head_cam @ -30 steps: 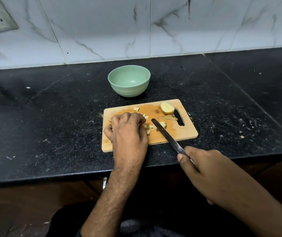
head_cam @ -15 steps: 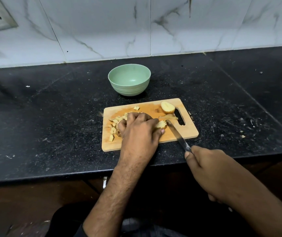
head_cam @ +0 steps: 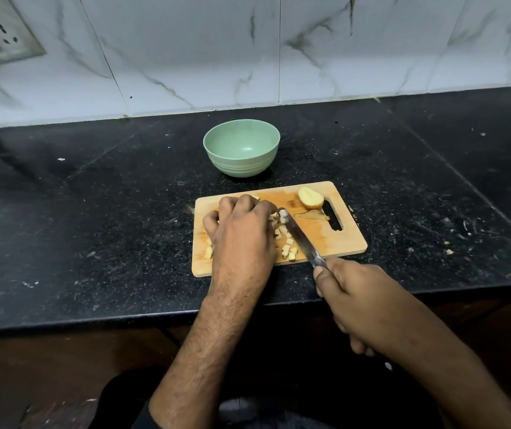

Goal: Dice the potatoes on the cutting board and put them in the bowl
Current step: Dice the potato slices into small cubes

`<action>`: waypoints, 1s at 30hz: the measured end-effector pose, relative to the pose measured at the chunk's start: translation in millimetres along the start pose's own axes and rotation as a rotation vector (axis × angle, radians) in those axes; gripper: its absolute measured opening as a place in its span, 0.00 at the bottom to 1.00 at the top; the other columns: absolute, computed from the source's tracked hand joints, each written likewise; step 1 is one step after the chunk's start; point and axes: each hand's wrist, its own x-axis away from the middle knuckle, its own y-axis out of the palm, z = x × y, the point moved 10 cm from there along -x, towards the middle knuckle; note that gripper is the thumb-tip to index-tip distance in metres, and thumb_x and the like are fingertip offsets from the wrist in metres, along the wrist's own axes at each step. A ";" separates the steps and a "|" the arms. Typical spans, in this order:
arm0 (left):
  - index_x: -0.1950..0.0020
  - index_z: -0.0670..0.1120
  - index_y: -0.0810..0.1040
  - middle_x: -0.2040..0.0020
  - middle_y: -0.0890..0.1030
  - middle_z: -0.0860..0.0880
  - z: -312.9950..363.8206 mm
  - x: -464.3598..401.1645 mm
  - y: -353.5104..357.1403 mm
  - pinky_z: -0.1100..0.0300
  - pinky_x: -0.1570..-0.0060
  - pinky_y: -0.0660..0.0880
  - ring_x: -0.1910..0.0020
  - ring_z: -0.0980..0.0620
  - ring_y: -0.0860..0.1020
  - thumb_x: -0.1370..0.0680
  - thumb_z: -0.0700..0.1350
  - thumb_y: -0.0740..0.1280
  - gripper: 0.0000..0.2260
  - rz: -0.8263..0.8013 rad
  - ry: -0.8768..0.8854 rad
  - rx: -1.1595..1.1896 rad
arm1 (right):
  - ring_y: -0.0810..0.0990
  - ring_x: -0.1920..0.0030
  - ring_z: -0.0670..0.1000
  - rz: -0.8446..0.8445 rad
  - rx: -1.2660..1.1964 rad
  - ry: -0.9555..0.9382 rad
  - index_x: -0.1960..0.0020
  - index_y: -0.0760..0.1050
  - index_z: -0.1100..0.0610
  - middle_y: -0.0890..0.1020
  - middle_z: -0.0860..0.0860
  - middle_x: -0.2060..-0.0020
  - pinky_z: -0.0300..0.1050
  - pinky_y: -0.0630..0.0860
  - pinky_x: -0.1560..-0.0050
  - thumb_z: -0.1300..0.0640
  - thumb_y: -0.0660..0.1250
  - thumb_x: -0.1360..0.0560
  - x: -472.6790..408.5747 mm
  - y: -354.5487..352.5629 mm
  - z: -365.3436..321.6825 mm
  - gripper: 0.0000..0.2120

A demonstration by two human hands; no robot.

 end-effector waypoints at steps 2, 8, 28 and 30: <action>0.39 0.56 0.79 0.46 0.77 0.56 -4.9 0.0 -3.3 0.52 0.42 0.55 0.41 0.51 0.67 0.20 0.48 0.65 0.11 0.022 -0.023 0.047 | 0.81 0.77 0.51 0.018 0.047 -0.011 0.54 0.70 0.49 0.80 0.52 0.69 0.41 0.76 0.75 0.44 0.51 0.16 -3.4 -1.8 -2.8 0.15; 0.40 0.57 0.80 0.45 0.79 0.58 -5.1 3.6 -6.3 0.54 0.45 0.55 0.43 0.53 0.69 0.18 0.55 0.63 0.10 0.064 0.007 0.158 | 0.75 0.72 0.45 0.143 0.250 -0.020 0.53 0.68 0.46 0.76 0.48 0.68 0.49 0.80 0.59 0.42 0.51 0.17 -5.4 -15.8 1.8 0.13; 0.41 0.58 0.83 0.41 0.76 0.59 -3.4 7.5 -2.8 0.56 0.47 0.53 0.41 0.55 0.66 0.23 0.60 0.68 0.13 0.019 0.070 0.206 | 0.79 0.68 0.50 0.098 0.216 0.017 0.54 0.71 0.46 0.78 0.49 0.69 0.53 0.81 0.57 0.41 0.52 0.18 6.3 -24.4 11.2 0.14; 0.42 0.59 0.83 0.40 0.75 0.60 6.5 9.9 4.0 0.53 0.44 0.55 0.38 0.56 0.66 0.26 0.65 0.68 0.17 -0.084 0.166 0.214 | 0.79 0.68 0.50 0.097 0.226 0.025 0.54 0.70 0.47 0.78 0.49 0.68 0.53 0.81 0.56 0.40 0.52 0.18 5.6 -24.5 13.0 0.15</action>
